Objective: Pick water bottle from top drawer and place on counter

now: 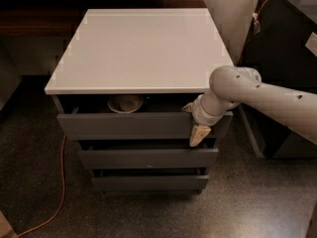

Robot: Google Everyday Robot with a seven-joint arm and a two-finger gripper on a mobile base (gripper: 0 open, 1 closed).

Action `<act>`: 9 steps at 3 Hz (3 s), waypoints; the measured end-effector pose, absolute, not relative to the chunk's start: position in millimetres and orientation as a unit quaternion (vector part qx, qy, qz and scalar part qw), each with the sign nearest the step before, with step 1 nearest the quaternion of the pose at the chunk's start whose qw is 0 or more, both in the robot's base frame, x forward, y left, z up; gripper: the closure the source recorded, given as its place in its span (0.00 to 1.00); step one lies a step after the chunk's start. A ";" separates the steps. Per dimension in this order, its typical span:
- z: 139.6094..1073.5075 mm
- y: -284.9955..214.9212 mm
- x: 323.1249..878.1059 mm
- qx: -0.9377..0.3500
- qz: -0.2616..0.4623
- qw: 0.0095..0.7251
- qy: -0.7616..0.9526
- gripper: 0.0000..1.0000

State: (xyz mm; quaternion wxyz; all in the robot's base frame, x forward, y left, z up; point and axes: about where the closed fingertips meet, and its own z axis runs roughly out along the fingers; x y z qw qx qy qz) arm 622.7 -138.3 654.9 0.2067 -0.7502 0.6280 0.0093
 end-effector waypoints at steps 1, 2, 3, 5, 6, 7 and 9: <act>651.1 -138.1 622.5 -0.745 0.016 0.202 0.636 0.46; 655.5 -138.3 610.5 -0.741 0.020 0.201 0.640 0.70; 658.6 -136.7 590.5 -0.740 0.022 0.200 0.642 0.92; 655.4 -131.7 527.1 -0.732 0.040 0.193 0.653 1.00; 659.9 -125.6 502.1 -0.736 0.038 0.195 0.647 1.00; 660.6 -124.6 498.1 -0.737 0.038 0.195 0.646 1.00; 657.6 -122.5 467.9 -0.734 0.026 0.194 0.650 1.00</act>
Offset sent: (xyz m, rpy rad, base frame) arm -0.0270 -0.0026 0.0106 0.0152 0.0298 -0.0362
